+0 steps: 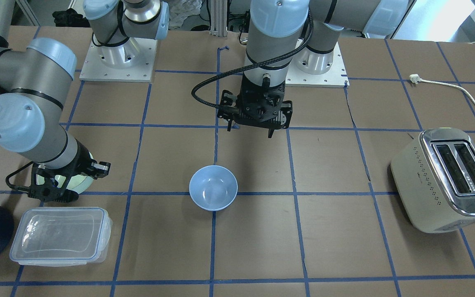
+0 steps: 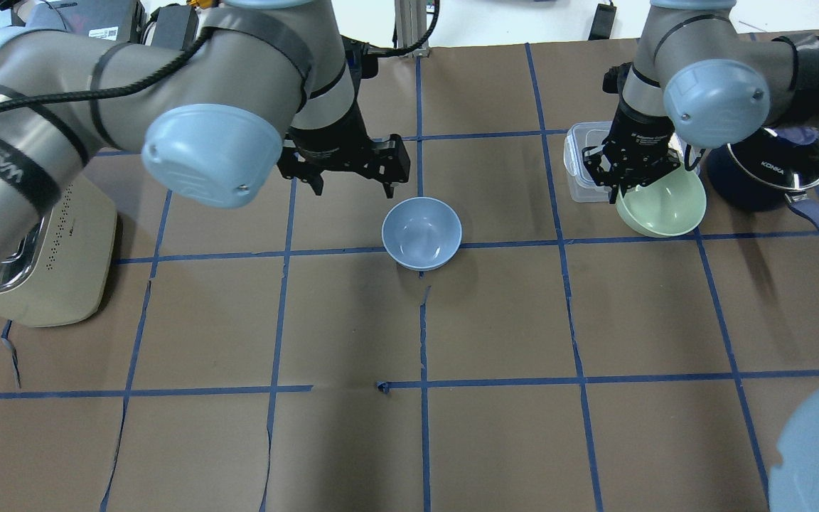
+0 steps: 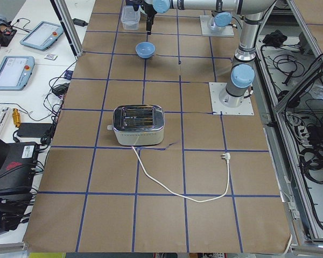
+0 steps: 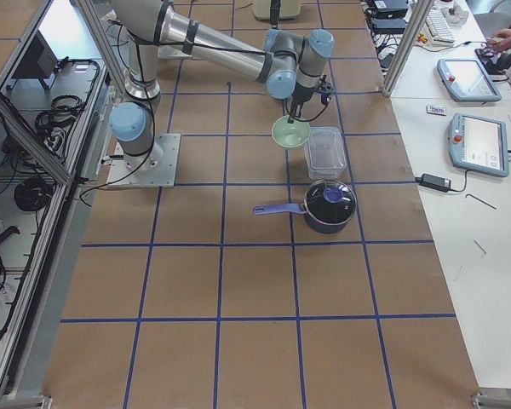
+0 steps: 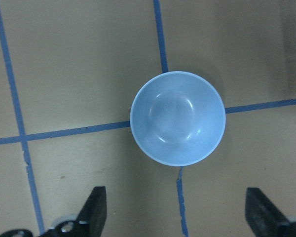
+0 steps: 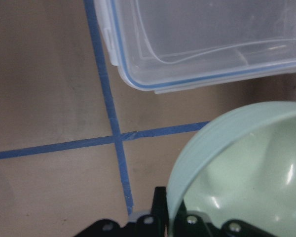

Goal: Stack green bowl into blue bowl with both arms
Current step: 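Release blue bowl with left gripper while right carries green bowl toward it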

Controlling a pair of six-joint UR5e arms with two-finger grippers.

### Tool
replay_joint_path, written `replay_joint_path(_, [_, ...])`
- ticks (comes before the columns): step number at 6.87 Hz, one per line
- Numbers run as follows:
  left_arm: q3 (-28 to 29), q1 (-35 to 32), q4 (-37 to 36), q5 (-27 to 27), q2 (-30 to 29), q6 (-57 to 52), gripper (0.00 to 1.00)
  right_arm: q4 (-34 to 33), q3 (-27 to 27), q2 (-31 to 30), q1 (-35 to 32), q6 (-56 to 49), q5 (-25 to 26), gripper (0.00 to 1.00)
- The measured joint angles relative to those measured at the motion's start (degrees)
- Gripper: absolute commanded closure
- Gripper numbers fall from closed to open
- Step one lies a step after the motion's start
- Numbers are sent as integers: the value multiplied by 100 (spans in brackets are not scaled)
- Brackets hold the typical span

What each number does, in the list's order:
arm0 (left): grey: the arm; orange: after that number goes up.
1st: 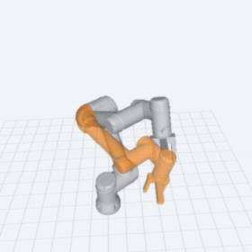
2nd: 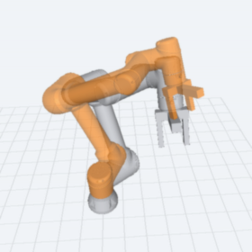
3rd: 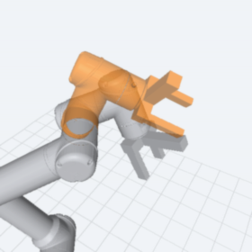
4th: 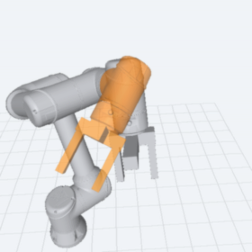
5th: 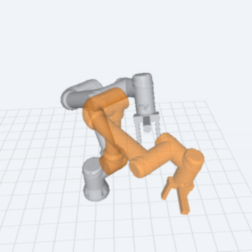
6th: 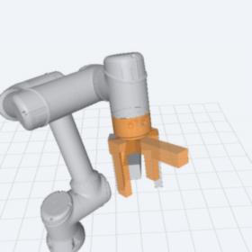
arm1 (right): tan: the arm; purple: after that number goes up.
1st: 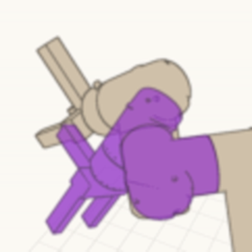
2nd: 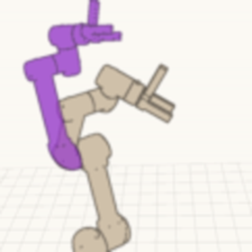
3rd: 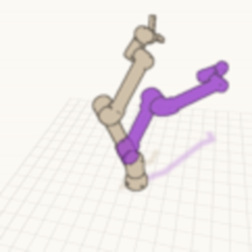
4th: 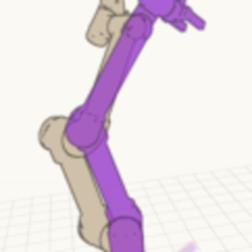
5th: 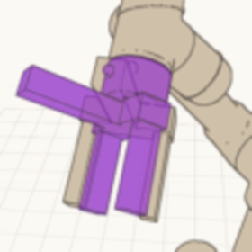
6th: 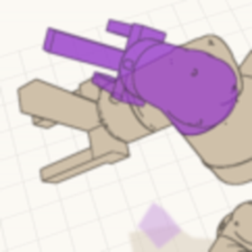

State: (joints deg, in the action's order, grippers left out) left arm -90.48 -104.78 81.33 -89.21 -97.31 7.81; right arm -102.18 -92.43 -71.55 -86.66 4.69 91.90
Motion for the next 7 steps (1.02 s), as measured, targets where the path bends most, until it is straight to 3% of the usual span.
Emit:
replay_joint_path(3, [-346, 605, 673, -604, 770, -263, 0, 58, 597, 184, -871, 1018, -42, 100])
replay_joint_path(7, [-168, 1141, 725, -111, 813, -408, 0, 142, 1777, 1183, -2034, 2609, -83, 100])
